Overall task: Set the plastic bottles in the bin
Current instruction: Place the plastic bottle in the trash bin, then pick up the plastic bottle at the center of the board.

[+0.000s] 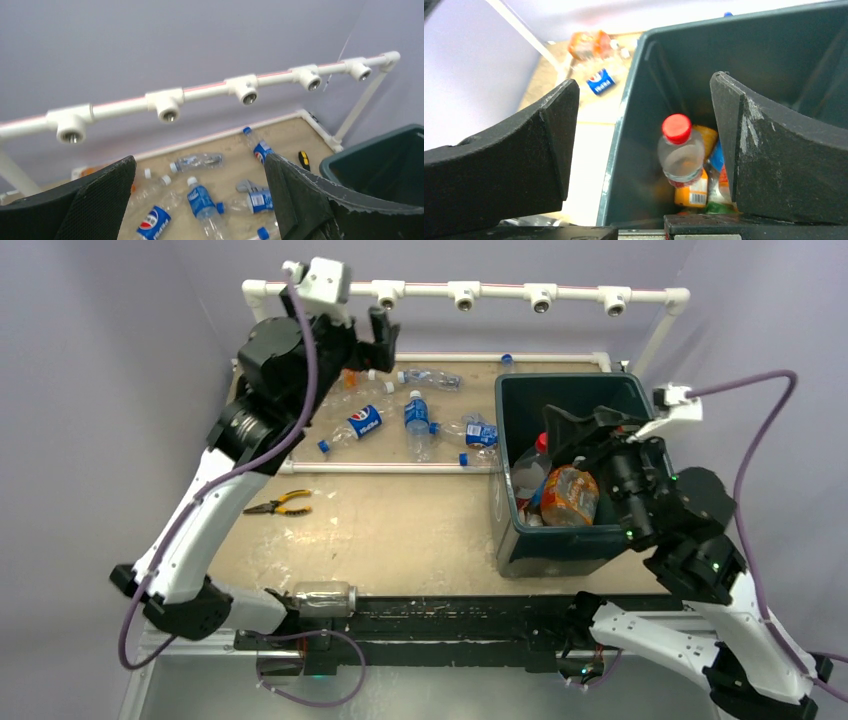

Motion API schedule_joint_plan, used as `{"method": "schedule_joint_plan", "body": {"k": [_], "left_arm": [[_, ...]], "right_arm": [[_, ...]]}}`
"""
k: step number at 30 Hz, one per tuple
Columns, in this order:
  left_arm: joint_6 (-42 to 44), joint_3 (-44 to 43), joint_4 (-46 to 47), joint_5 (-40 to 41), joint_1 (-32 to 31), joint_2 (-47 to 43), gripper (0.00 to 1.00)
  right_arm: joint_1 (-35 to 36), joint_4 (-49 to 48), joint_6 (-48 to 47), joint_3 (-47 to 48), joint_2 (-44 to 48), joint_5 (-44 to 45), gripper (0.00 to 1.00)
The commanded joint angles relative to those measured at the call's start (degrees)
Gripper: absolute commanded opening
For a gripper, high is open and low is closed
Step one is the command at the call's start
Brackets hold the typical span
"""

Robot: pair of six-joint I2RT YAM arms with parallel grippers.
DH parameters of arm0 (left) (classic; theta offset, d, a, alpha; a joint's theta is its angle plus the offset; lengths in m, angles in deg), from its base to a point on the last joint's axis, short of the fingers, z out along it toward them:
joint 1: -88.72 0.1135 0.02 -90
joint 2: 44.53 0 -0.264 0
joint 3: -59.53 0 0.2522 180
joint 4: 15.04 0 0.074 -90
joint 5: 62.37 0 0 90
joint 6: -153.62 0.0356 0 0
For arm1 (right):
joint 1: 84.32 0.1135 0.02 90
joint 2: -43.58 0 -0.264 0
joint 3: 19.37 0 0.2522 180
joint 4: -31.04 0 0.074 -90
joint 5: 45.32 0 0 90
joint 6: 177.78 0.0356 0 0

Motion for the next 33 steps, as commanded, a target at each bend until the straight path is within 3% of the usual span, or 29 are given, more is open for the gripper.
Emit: {"method": "schedule_joint_plan", "body": {"k": [1, 4, 7, 10, 16, 22, 25, 28, 33], "left_arm": [[11.3, -14.2, -5.2, 16.1, -7.0, 9.0, 0.99], [11.3, -13.2, -4.3, 20.8, -8.8, 10.2, 0.99], [5.8, -2.3, -5.4, 24.6, -8.9, 6.3, 0.99], [-3.5, 10.2, -8.0, 28.3, -8.9, -1.0, 0.99], [-32.8, 33.0, -17.0, 34.6, -8.8, -19.0, 0.99], [-45.4, 44.6, -26.9, 41.2, -8.1, -25.3, 0.99], [-46.4, 50.4, -23.9, 34.2, -2.9, -25.1, 0.99], [-45.4, 56.6, -18.8, 16.2, 5.5, -24.4, 0.99], [-47.0, 59.8, -21.5, 5.3, 6.2, -26.4, 0.99]], "right_arm": [[-0.1, -5.0, -0.3, -1.3, 2.8, -10.2, 0.96], [-0.1, -9.4, -2.6, -5.0, 6.4, -20.3, 0.96], [-0.1, -11.5, -3.0, -8.1, 9.7, -27.0, 0.96], [-0.1, -11.9, -3.2, -10.4, 12.2, -29.9, 0.96], [-0.1, -13.5, -2.8, -14.6, 15.6, -31.4, 0.95], [0.0, -14.8, -1.4, -15.8, 16.0, -35.5, 0.95], [-0.1, -15.0, -0.7, -15.9, 16.4, -37.8, 0.95], [-0.1, -15.3, 0.2, -16.5, 17.2, -38.4, 0.95], [-0.1, -14.7, 0.9, -17.6, 18.6, -38.5, 0.95]]}}
